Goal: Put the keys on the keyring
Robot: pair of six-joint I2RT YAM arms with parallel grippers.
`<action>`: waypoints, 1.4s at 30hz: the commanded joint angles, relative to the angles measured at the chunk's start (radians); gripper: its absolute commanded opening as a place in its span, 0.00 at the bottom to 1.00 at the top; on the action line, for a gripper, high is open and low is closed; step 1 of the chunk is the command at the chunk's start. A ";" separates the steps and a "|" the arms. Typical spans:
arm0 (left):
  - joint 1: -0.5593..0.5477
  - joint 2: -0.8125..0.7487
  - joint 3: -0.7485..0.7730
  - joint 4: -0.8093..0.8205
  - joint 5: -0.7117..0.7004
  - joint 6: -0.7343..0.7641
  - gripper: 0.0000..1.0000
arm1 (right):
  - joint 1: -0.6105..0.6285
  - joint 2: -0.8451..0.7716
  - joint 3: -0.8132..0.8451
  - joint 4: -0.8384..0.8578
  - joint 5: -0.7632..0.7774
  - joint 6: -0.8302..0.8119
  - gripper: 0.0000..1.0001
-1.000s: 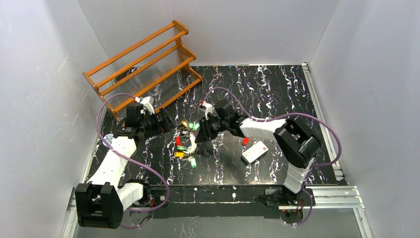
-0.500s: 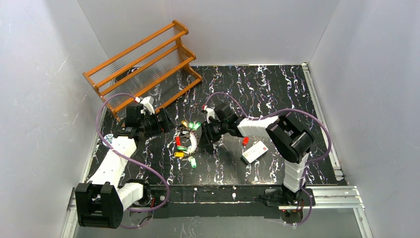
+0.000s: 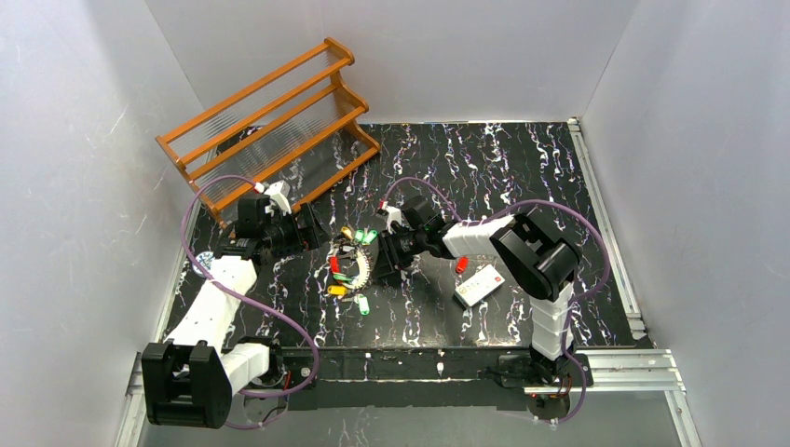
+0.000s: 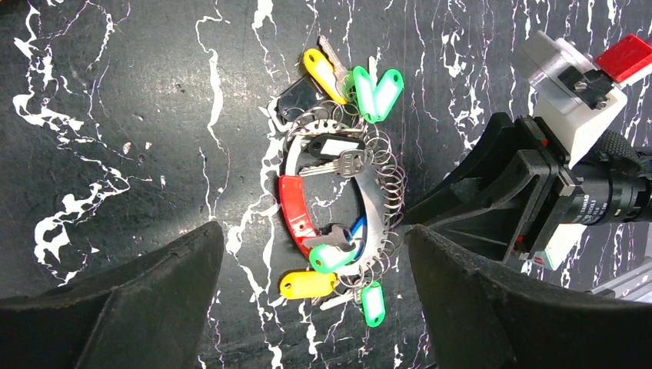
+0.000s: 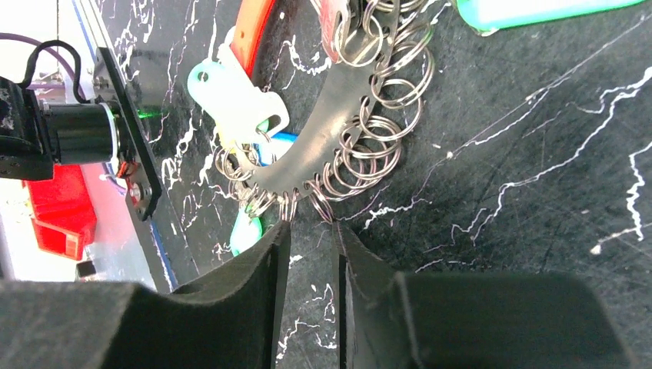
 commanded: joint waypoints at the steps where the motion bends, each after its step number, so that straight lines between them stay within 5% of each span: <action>1: 0.005 -0.004 0.021 -0.020 0.021 0.014 0.87 | 0.004 0.022 0.028 0.051 -0.005 -0.033 0.33; 13: 0.005 -0.003 0.019 -0.018 0.026 0.014 0.87 | 0.004 -0.055 -0.046 0.150 -0.032 -0.077 0.12; 26: 0.005 0.000 0.018 -0.014 0.033 0.013 0.87 | 0.001 -0.011 -0.009 0.089 0.014 -0.067 0.37; 42: 0.005 0.003 0.016 -0.013 0.036 0.013 0.87 | 0.012 -0.153 -0.105 0.426 -0.298 0.009 0.38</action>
